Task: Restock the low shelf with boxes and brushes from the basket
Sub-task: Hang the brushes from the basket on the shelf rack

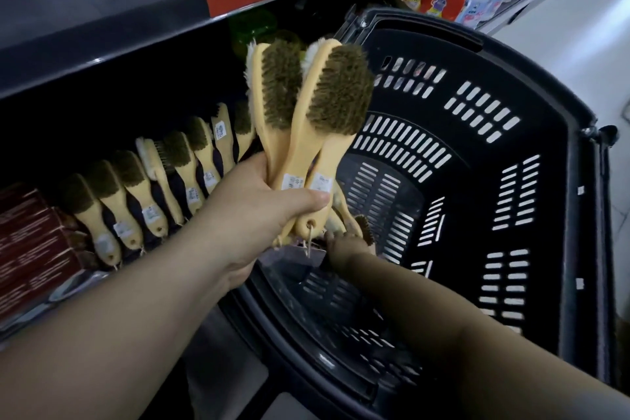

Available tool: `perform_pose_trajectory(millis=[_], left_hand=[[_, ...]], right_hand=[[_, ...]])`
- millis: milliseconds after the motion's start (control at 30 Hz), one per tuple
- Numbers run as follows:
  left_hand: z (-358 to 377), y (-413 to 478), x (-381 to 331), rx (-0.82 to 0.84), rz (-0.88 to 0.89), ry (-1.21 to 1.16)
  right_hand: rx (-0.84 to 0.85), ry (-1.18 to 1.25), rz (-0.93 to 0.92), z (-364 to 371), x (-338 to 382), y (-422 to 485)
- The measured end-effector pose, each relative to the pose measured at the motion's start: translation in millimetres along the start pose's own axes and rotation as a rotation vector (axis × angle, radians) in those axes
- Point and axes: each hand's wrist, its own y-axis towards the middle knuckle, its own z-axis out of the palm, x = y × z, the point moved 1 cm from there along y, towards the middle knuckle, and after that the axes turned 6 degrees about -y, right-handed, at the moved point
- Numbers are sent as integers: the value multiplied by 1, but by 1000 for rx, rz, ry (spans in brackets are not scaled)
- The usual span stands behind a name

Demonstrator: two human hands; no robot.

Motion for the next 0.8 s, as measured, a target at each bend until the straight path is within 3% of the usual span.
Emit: perform_pose_trajectory(millis=[133,300,500,567,667,800], left_hand=[[-1,0,0,-7,-18,7],[2,2,-2,-15,-28,17],[6,-1,-4,-49,-94,-110],[6,-5,-5,-59,-99,-159],[4,-15,-8,-75,-89,-219],[-7,-36,-12,-98,-54,-307]], right_hand=[[10,-61,41,6,-10,5],[111,402,83,-40,-34,-22],[27,1572,-16,-115,-37,-105],[-29,1776,-110,-135,-27,-137],[-49,1883,-262,-153,-7,-180],[-67,1904,-327,-159,25,-220]])
